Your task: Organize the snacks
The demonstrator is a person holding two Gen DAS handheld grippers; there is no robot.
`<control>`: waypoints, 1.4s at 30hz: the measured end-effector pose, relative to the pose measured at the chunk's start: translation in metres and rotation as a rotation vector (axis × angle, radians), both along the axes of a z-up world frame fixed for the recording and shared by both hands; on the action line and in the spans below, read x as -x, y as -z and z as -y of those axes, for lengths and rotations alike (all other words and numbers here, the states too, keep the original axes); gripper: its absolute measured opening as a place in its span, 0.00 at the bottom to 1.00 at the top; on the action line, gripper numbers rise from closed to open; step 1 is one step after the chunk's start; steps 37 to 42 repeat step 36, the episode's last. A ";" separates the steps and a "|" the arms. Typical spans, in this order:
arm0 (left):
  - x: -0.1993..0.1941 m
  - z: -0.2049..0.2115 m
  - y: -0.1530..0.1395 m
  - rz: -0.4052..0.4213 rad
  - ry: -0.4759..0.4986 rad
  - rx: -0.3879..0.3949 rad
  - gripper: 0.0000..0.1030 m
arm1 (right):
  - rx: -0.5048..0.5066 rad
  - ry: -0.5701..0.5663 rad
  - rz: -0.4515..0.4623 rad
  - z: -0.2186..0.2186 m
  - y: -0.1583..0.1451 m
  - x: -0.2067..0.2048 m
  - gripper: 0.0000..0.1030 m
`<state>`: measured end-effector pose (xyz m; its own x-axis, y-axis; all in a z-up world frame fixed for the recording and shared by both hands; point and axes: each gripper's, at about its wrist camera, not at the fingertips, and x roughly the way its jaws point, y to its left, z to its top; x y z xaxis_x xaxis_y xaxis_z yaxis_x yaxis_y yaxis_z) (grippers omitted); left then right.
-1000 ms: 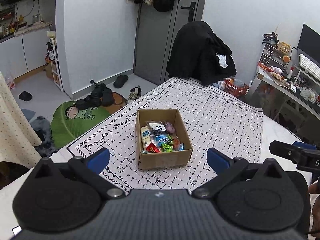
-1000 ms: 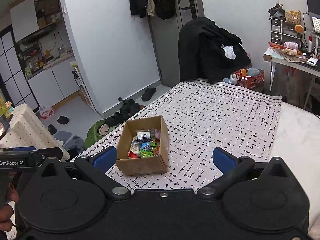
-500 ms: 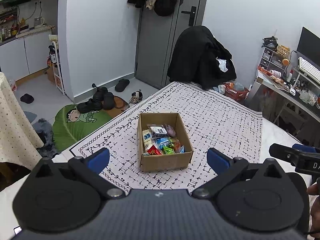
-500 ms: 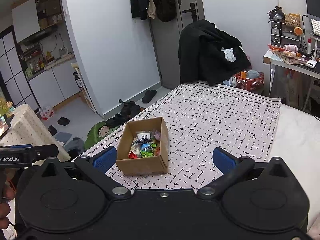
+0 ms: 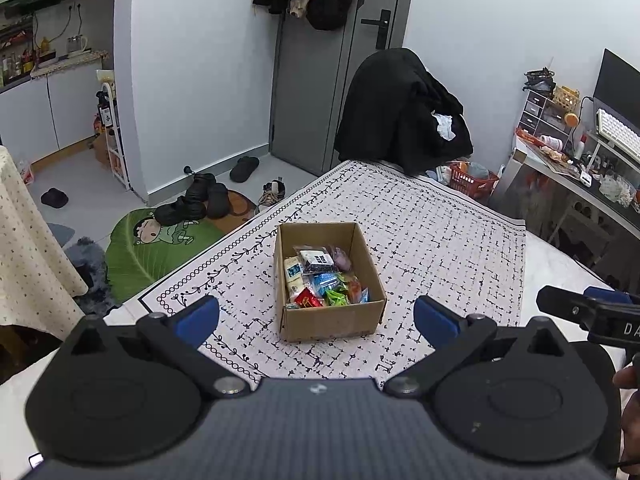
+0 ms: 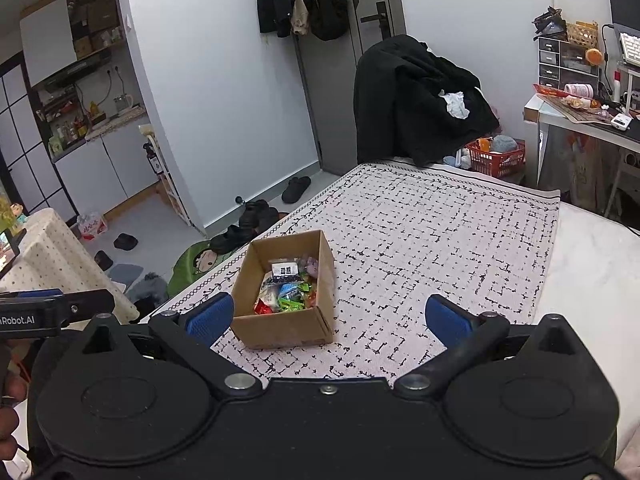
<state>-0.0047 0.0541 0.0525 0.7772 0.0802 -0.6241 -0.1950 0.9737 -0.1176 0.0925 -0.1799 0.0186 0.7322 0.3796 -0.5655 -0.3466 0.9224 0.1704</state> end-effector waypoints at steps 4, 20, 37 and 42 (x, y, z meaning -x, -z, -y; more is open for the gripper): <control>0.000 0.000 0.000 -0.001 0.000 0.002 1.00 | -0.002 0.002 -0.001 0.000 0.000 -0.001 1.00; 0.000 -0.001 0.000 -0.002 0.000 0.004 1.00 | 0.005 0.004 -0.007 0.000 0.002 -0.002 1.00; 0.002 0.004 0.004 0.005 0.009 -0.008 1.00 | 0.012 -0.002 -0.010 -0.003 0.004 -0.001 1.00; 0.002 0.004 0.004 0.005 0.009 -0.008 1.00 | 0.012 -0.002 -0.010 -0.003 0.004 -0.001 1.00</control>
